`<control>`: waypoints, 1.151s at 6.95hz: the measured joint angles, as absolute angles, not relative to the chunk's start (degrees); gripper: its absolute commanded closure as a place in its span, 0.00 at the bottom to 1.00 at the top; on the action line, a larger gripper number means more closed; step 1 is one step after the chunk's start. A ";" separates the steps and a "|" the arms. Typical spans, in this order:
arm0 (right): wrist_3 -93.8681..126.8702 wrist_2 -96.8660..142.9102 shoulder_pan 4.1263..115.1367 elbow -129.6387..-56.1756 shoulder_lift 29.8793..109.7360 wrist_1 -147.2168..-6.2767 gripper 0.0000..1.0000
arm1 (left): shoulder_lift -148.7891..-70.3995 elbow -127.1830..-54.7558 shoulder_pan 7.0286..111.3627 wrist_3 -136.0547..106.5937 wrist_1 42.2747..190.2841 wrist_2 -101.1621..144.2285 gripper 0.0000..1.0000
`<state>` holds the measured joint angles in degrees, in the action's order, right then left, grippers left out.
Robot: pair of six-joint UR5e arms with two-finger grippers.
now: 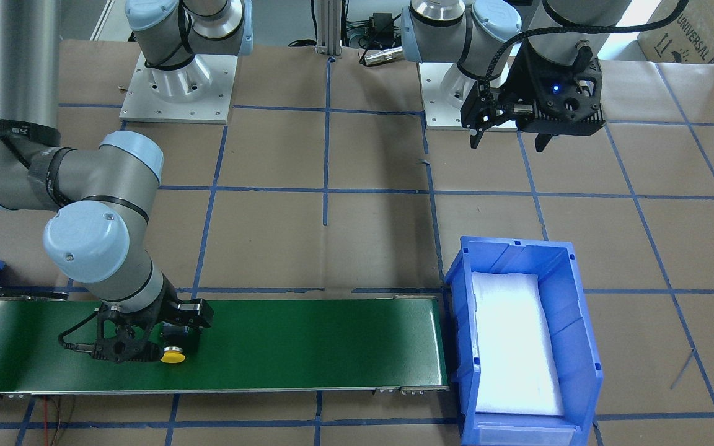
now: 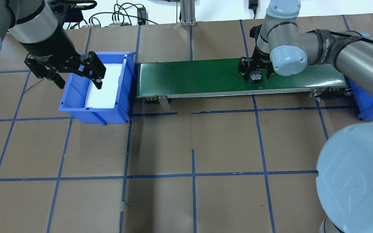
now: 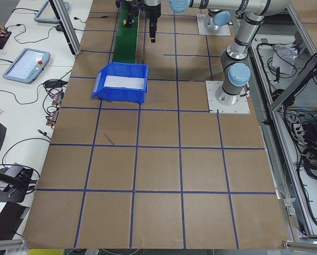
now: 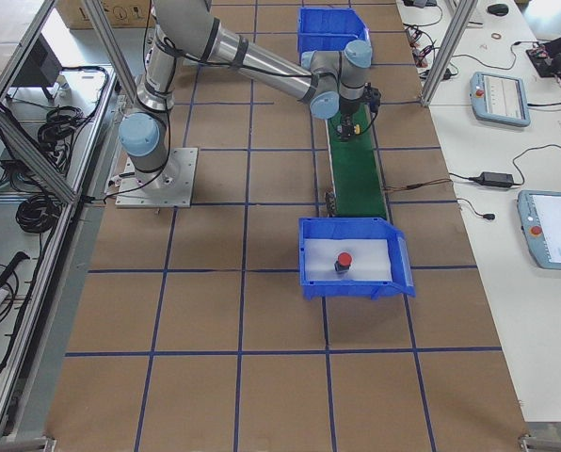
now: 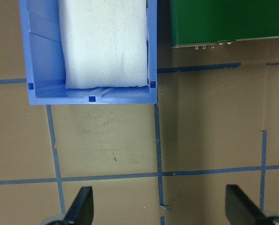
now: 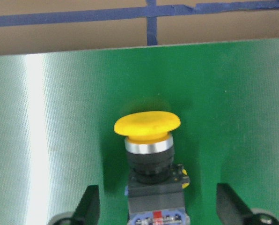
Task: Transport two buttons from left to right
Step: 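Grasp the yellow button with the right gripper and lift it, then carry the yellow button into the far blue bin and lower it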
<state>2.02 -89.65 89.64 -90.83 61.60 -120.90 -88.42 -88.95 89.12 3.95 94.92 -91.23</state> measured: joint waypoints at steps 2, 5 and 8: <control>1.74 -89.79 89.57 -89.54 62.35 -119.17 0.93 | -88.42 -88.98 89.12 3.95 94.92 -91.23 0.00; -0.26 -92.37 89.23 -88.49 64.61 -114.36 0.94 | -88.41 -88.95 89.12 3.95 94.92 -91.23 0.00; -5.02 -93.66 85.78 -87.98 70.53 -108.26 0.92 | -88.41 -88.95 89.12 3.95 94.92 -91.23 0.00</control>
